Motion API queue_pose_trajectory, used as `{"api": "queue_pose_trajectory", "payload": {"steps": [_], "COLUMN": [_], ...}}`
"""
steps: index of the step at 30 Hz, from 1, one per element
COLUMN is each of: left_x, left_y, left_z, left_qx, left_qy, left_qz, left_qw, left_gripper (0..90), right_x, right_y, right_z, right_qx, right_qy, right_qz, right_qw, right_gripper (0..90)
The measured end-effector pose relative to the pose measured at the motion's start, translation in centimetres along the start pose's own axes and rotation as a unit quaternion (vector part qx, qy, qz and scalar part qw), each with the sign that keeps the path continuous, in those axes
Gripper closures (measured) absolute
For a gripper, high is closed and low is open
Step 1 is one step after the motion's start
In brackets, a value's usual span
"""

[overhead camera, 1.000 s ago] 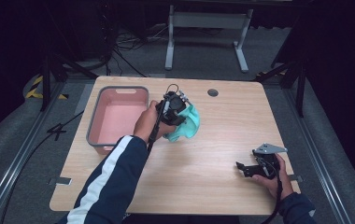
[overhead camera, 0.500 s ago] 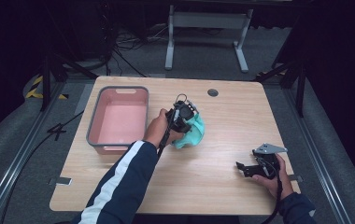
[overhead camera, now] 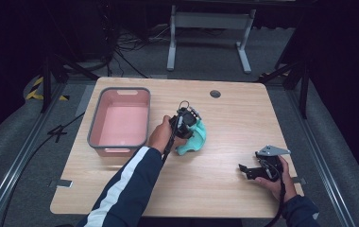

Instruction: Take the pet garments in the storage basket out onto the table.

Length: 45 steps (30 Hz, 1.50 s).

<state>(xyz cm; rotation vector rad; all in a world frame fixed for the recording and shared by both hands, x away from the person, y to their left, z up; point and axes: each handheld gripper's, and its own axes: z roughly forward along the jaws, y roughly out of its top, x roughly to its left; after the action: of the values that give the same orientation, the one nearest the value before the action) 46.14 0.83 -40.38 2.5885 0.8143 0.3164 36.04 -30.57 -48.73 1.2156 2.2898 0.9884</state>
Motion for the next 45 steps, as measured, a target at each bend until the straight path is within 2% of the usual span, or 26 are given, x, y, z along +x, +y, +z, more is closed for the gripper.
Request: {"api": "queue_pose_trajectory", "payload": {"steps": [2, 6, 7, 11, 16, 19, 21, 24, 25, 30, 36, 39, 41, 45], "left_x": [-0.1, -0.2, -0.1, -0.1, -0.2, -0.4, -0.5, -0.6, -0.6, -0.7, -0.9, -1.0, -1.0, -0.9], "left_y": [-0.1, -0.4, -0.5, -0.6, -0.5, -0.4, -0.3, -0.1, -0.1, 0.0, -0.1, -0.1, -0.2, -0.4], "left_z": [0.3, 1.0, 1.2, 1.4, 1.3, 1.0, 0.7, 0.2, -0.1, -0.9, -1.9, -2.6, -3.1, -4.0], "left_qx": [0.002, 0.008, 0.011, 0.013, 0.01, 0.007, 0.001, -0.002, -0.006, -0.019, -0.035, -0.037, -0.043, -0.052], "left_qy": [0.005, 0.002, 0.004, 0.0, 0.001, 0.006, 0.008, 0.019, 0.016, 0.021, 0.017, 0.026, 0.019, 0.023], "left_qz": [-0.003, -0.003, 0.003, -0.001, -0.001, -0.005, -0.007, 0.0, 0.001, -0.003, 0.006, 0.016, 0.017, 0.019], "left_qw": [1.0, 1.0, 0.9999, 0.9999, 1.0, 0.9999, 0.9999, 0.9998, 0.9999, 0.9996, 0.9992, 0.9988, 0.9988, 0.9982], "left_gripper": [78.9, 78.3, 78.1, 76.6, 63.6, 52.5, 49.6, 40.1, 35.4, 31.0, 26.6, 24.7, 23.0, 22.5], "right_x": [0.0, 0.0, 0.0, 0.0, 0.0, 0.0, 0.0, 0.0, 0.0, 0.0, 0.0, 0.0, 0.0, 0.0], "right_y": [0.0, 0.0, 0.0, 0.0, 0.0, 0.0, 0.0, 0.0, 0.0, 0.0, 0.0, 0.0, 0.0, 0.0], "right_z": [0.0, 0.0, 0.0, 0.0, 0.0, 0.0, 0.0, 0.0, 0.0, 0.0, 0.0, 0.0, 0.0, 0.0], "right_qx": [0.0, 0.0, 0.0, 0.0, 0.0, 0.0, 0.0, 0.0, 0.0, 0.0, 0.0, 0.0, 0.0, 0.0], "right_qy": [0.0, 0.0, 0.0, 0.0, 0.0, 0.0, 0.0, 0.0, 0.0, 0.0, 0.0, 0.0, 0.0, 0.0], "right_qz": [0.0, 0.0, 0.0, 0.0, 0.0, 0.0, 0.0, 0.0, 0.0, 0.0, 0.0, 0.0, 0.0, 0.0], "right_qw": [1.0, 1.0, 1.0, 1.0, 1.0, 1.0, 1.0, 1.0, 1.0, 1.0, 1.0, 1.0, 1.0, 1.0], "right_gripper": [9.5, 9.4, 9.4, 9.5, 9.5, 9.5, 9.4, 9.5, 9.4, 9.5, 9.5, 9.5, 9.5, 9.5]}}
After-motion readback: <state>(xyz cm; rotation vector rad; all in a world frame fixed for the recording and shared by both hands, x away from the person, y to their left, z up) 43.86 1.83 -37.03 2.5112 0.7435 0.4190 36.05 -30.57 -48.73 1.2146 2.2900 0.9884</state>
